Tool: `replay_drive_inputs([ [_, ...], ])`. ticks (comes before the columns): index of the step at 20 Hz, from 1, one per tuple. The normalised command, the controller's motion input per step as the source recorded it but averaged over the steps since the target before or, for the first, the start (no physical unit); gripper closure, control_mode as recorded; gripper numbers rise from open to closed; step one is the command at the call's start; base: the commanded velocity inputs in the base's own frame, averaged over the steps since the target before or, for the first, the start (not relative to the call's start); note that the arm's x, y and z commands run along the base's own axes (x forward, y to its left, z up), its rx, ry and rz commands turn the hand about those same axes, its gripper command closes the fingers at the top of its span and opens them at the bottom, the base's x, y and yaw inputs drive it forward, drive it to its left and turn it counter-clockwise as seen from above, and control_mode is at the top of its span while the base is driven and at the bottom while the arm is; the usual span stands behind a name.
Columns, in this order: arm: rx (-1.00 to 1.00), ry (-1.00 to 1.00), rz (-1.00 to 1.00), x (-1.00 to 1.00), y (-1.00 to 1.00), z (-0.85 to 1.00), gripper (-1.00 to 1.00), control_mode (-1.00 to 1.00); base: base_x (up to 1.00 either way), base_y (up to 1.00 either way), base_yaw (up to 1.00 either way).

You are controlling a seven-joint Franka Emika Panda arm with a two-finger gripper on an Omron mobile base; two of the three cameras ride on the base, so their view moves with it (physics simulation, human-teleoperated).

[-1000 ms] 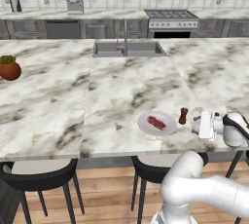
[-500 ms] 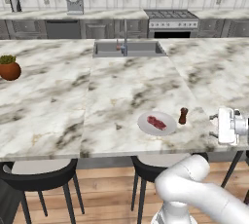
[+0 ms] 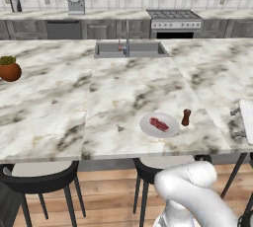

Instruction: Retrieve the shaker from the cabinet and place it next the steak on a plate on the dining table.

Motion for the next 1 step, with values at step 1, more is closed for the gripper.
replay_drive_inputs([
  [1,-0.3,-0.15,0.0,-0.84,0.21,0.94,-1.0,-1.0,0.0,0.0,0.0],
])
